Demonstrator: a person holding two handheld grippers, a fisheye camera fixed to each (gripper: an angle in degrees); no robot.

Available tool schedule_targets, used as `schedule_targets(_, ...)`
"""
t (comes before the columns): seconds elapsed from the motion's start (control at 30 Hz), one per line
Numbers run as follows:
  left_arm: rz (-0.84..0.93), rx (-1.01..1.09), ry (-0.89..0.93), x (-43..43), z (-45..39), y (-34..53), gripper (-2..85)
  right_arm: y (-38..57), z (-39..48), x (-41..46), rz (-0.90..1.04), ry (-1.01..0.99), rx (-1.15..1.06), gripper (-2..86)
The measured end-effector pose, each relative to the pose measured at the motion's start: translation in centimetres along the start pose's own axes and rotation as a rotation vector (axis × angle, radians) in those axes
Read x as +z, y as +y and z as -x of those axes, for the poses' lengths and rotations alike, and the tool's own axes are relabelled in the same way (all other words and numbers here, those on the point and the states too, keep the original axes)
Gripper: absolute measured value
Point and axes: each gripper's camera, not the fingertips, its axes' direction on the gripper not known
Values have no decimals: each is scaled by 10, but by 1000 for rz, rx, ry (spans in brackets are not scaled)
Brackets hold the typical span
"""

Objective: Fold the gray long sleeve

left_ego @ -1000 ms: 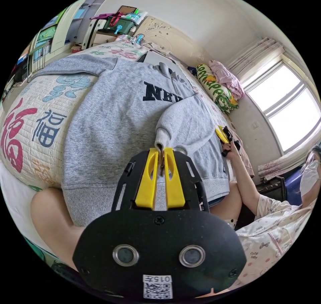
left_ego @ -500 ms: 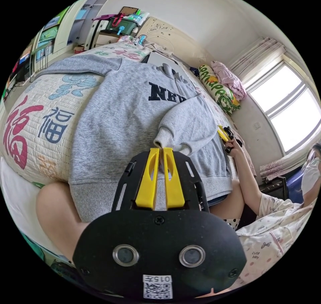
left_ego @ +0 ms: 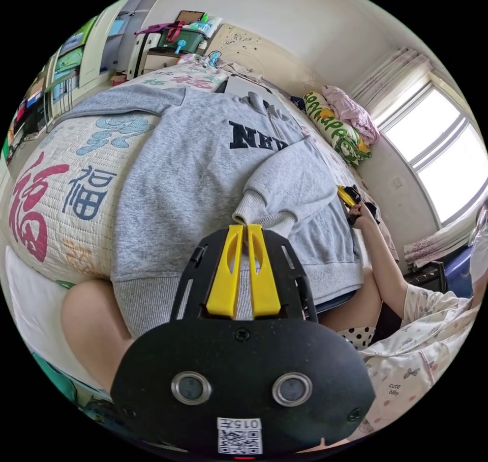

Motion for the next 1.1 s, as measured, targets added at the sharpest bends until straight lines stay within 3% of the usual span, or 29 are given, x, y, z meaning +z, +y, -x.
schedule_targets(0.2, -15, -1, 60, 4, 14, 5, 5, 20, -40, 2, -31, -43, -2, 36)
schedule_targets(0.3, -30, -6, 75, -1, 25, 7, 14, 44, -42, -19, -157, -15, -92, 55)
schedule_targets(0.4, -98, -31, 26, -17, 38, 8, 28, 75, -16, -28, -219, -38, -354, 59)
schedule_targets(0.53, -175, 4, -12, -33, 43, -10, 62, 146, 48, 18, 104, -216, -943, 64)
schedule_targets(0.67, -39, -8, 154, 1, 54, -50, 74, 253, 57, 103, 545, -221, -1218, 92)
schedule_targets(0.77, -2, -16, 197, 26, 59, -66, 91, 304, 41, 141, 644, -78, -1342, 100)
schedule_targets(0.9, 90, 12, 235, 52, 56, -78, 100, 324, 12, 161, 750, -100, -1358, 94)
schedule_targets(1.1, 121, 10, 164, 61, 57, -88, 35, 332, -29, 189, 955, -59, -1361, 4)
